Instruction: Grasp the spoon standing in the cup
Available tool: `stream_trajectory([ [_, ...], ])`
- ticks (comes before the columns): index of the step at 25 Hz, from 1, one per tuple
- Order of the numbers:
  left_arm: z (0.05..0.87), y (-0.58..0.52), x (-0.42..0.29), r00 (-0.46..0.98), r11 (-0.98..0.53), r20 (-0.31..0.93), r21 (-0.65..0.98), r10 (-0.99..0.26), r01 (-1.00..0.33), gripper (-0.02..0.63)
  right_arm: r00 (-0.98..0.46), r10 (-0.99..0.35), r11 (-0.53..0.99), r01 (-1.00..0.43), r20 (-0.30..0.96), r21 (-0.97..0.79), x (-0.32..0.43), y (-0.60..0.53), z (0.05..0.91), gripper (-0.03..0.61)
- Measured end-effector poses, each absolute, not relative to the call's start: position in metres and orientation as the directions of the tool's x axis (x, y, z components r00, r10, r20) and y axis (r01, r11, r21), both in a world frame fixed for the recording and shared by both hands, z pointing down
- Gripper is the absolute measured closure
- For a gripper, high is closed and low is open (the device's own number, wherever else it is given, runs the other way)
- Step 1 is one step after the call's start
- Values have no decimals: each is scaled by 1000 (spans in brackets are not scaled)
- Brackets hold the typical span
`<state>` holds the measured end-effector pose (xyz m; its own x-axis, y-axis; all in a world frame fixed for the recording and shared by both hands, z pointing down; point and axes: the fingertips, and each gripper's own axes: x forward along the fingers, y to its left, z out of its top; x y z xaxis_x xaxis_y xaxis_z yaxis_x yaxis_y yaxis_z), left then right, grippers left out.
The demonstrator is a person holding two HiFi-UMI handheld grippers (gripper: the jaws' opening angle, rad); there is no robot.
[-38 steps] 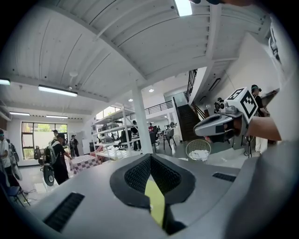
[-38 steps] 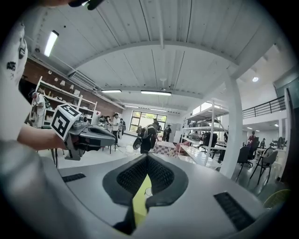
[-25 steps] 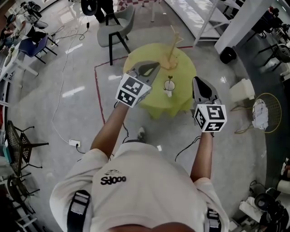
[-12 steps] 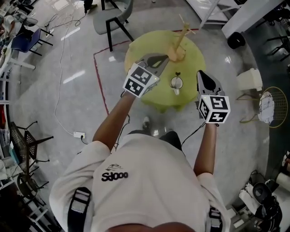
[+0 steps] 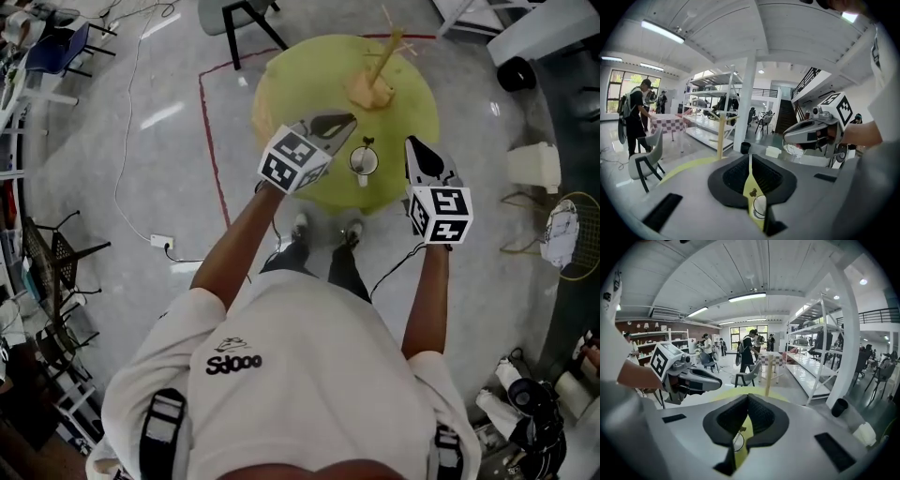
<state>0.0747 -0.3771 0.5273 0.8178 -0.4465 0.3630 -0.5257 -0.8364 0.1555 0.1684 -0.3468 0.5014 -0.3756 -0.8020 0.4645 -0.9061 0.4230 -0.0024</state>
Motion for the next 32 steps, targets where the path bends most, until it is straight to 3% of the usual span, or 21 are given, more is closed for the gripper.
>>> stream_trajectory([
  [4,564,-378,84,799,-827,432,182,-419,-532,576,-421,-762,463,-885,492,-41,170,-351,529,557],
  [5,574,-378,88,794,-825,451,190,-408,-532,526,-430,-753,471,-881,498,-48,171,-352,535,557],
  [7,594,-376,94,787,-823,487,210,-380,-527,502,-445,-738,484,-873,508,-62,174,-354,547,557],
  [19,675,-373,123,765,-816,596,300,-244,-494,448,-440,-702,466,-878,561,-106,199,-347,584,557],
  [25,699,-376,129,746,-804,630,318,-217,-503,446,-427,-696,443,-888,578,-123,214,-343,595,557],
  [32,714,-370,131,741,-801,645,337,-187,-495,495,-429,-690,442,-888,583,-130,213,-333,596,557],
])
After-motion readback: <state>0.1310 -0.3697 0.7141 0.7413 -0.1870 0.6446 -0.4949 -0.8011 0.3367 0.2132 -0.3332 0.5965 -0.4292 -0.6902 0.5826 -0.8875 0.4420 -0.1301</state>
